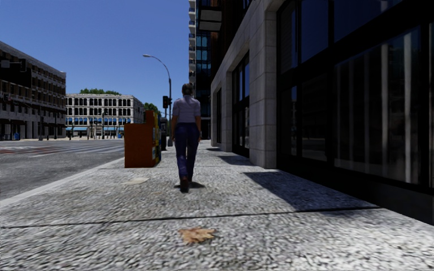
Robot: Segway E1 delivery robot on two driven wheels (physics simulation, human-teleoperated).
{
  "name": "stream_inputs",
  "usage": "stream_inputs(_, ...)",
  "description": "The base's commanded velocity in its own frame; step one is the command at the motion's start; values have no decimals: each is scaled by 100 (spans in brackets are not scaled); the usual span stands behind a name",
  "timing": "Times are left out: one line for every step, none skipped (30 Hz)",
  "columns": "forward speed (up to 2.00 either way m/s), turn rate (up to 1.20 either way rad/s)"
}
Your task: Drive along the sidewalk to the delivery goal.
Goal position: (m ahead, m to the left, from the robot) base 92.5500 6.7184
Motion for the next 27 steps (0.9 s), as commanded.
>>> stream_inputs(200,0)
stream_inputs(200,0)
stream_inputs(200,0)
stream_inputs(200,0)
stream_inputs(200,0)
stream_inputs(200,0)
stream_inputs(200,0)
stream_inputs(200,-2)
stream_inputs(200,-2)
stream_inputs(200,-32)
stream_inputs(200,-76)
stream_inputs(200,-93)
stream_inputs(200,-98)
stream_inputs(200,-56)
stream_inputs(200,-56)
stream_inputs(200,-6)
stream_inputs(200,0)
stream_inputs(200,0)
stream_inputs(200,0)
stream_inputs(200,0)
stream_inputs(200,0)
stream_inputs(200,0)
stream_inputs(200,0)
stream_inputs(200,0)
stream_inputs(200,0)
stream_inputs(200,0)
stream_inputs(200,0)
